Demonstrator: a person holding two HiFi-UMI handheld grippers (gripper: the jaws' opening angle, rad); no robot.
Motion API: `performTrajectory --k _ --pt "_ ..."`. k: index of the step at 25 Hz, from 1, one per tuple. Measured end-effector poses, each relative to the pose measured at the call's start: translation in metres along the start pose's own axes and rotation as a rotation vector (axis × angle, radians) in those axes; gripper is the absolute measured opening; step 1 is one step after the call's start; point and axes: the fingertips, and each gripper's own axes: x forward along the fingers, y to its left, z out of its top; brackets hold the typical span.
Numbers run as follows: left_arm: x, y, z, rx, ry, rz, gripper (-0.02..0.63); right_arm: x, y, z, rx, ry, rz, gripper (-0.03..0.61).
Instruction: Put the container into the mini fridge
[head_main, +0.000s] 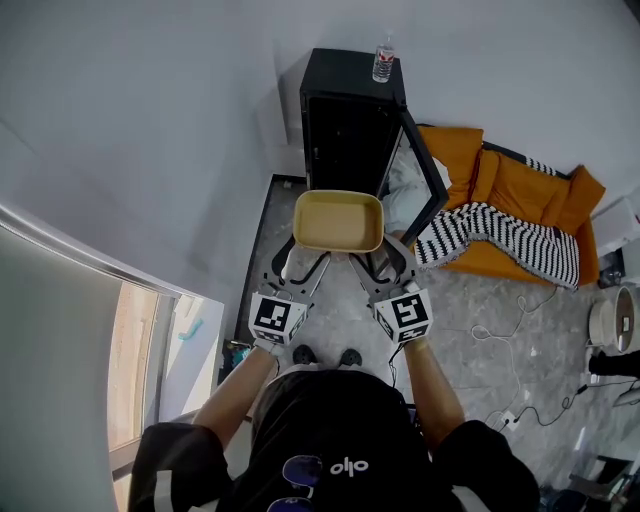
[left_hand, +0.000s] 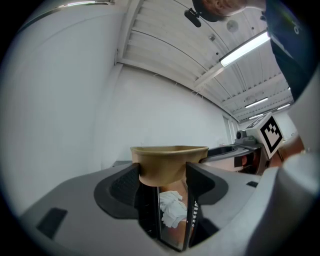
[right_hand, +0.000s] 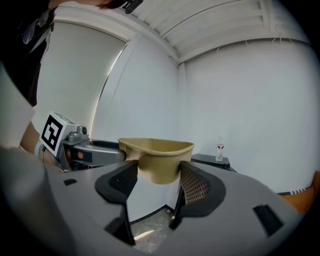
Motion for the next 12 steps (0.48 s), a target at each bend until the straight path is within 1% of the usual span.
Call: performTrajectory --k 8,12 --pt "-0.009 0.02 -0.006 -0.008 0.011 -0.03 0.298 0.015 0.017 -0.001 -0.004 0.01 -0.033 0.275" --pt "-0.013 0.03 -0.01 -0.007 0.016 -0.045 0.296 0.023 0.025 -0.007 0.006 0.02 -0.045 0.275"
